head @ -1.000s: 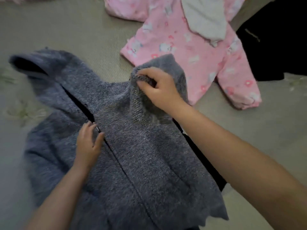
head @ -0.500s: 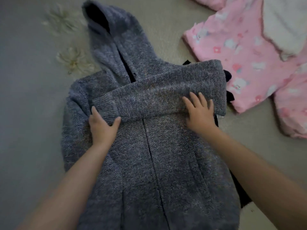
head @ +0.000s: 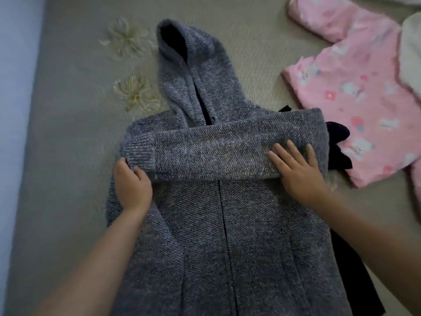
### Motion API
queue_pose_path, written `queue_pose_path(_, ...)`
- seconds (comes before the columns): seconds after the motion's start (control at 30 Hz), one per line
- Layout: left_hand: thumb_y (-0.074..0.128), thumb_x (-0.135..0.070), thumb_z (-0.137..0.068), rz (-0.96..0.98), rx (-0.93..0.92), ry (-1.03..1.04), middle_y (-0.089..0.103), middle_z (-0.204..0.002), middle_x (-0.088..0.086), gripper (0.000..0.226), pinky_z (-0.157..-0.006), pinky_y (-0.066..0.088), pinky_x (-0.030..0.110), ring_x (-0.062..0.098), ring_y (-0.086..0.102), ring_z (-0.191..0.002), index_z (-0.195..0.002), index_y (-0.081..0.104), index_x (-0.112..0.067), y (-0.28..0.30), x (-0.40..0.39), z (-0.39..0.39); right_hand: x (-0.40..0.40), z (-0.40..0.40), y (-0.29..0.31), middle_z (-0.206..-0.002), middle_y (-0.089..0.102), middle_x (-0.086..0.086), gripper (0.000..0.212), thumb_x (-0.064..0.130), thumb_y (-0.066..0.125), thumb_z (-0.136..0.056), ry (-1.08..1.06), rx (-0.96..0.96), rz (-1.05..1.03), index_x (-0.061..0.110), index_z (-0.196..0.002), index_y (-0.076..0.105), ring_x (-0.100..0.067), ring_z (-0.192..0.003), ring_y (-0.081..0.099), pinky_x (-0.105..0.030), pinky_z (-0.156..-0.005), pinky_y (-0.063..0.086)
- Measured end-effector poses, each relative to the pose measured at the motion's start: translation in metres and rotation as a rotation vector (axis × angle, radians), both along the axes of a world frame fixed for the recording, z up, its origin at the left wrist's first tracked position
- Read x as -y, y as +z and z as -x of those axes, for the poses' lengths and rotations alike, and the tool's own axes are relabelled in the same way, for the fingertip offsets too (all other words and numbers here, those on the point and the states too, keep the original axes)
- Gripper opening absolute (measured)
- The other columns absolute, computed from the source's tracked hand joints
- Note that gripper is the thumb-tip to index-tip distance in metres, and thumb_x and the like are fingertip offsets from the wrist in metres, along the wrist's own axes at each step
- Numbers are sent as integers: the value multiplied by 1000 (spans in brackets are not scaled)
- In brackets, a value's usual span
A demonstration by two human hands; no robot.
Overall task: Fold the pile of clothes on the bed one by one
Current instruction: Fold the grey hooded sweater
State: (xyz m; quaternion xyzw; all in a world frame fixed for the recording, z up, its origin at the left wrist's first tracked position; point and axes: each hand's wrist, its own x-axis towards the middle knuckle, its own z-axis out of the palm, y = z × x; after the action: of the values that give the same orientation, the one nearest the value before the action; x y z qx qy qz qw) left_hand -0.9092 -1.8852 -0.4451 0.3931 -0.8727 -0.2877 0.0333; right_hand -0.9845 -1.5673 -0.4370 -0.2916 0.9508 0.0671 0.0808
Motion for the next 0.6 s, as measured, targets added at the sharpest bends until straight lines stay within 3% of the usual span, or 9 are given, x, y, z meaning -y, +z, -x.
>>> queue_pose_path(0.03,41,-8,-95,18,78,-31,50,-117,27,35,-79,41,46,42,50,-102,-126,37,7,-1,6,-3,6,-8,-1,-131,53,-18,46,17,44,-84,31,15,0,9,-127,53,-43,-121,46,-68,-95,22)
queue_pose_path(0.13,47,-7,-91,137,391,-198,38,-129,27,54,-88,39,47,40,40,-114,-138,22,3,-9,8,-10,18,-19,-18,-156,3,-5,54,24,30,-98,-72,294,-157,25,-147,8,-29,-143,0,-56,-109,-9)
queue_pose_path(0.2,54,-9,-88,200,488,-245,25,-137,24,71,-94,36,45,39,30,-120,-142,9,0,-15,3,-8,23,-16,-29,-155,-13,1,57,28,24,-98,-122,391,-226,29,-146,-7,-24,-142,-15,-56,-109,-12)
queue_pose_path(0.3,60,-12,-85,237,534,-246,13,-145,22,82,-99,32,45,40,23,-125,-143,4,1,-23,-2,-7,22,-9,-32,-155,-14,2,62,30,30,-95,-119,453,-236,30,-145,-7,-23,-142,-15,-57,-110,-9)
queue_pose_path(0.47,53,-19,-90,180,451,-288,8,-149,23,77,-109,20,44,39,14,-134,-143,3,3,-20,1,-24,24,-9,-21,-155,-15,0,66,30,33,-94,-105,488,-299,28,-146,-7,-24,-142,-13,-56,-111,-4)
queue_pose_path(0.6,60,-38,-85,135,461,-282,0,-151,19,95,-113,12,41,34,4,-139,-144,-4,-1,-9,-4,-65,63,-37,-11,-156,-4,-4,58,30,33,-97,-123,482,-70,21,-147,5,-28,-143,-8,-52,-113,1)
